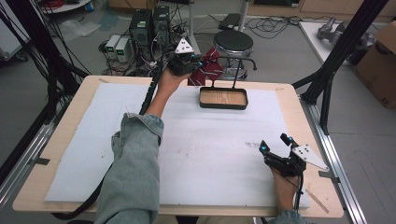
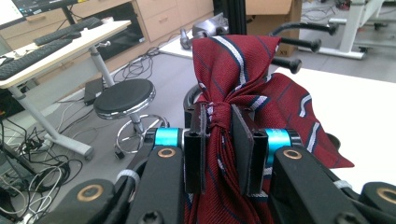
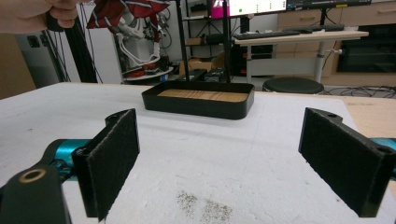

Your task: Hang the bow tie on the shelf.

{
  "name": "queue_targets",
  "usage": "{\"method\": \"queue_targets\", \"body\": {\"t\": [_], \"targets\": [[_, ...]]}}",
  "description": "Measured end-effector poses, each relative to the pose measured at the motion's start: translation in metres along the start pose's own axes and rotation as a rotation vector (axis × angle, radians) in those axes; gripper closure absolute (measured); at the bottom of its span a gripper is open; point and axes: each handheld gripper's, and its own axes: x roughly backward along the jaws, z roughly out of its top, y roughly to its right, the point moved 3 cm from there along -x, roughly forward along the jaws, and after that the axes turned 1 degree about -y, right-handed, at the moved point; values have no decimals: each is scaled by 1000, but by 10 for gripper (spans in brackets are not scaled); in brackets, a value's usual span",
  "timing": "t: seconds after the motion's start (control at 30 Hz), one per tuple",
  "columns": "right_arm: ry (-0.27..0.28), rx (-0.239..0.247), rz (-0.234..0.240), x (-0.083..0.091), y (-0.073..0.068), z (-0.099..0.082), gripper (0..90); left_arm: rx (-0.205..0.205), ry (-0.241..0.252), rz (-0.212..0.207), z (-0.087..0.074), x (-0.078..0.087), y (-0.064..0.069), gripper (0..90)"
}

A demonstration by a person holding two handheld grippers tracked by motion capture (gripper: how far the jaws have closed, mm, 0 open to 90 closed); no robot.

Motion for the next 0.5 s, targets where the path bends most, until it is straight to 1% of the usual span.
{"method": "queue_targets", "body": {"t": [0.03, 0.07, 0.2, 0.4, 0.5], "targets": [[-1, 1, 0, 0, 0, 0, 114, 0, 0, 0, 0, 0, 0, 754], [-2, 1, 0, 0, 0, 0, 115, -1, -19, -8, -2, 1, 1, 754], [0, 2, 1, 0, 0, 0, 115, -2, -18, -18, -6, 3, 2, 753], [-3, 4, 1, 0, 0, 0, 115, 1, -30, -11, -16, 6, 0, 751], [-3, 4, 1, 0, 0, 0, 115, -4, -47, -4, -21, 6, -1, 751]]}}
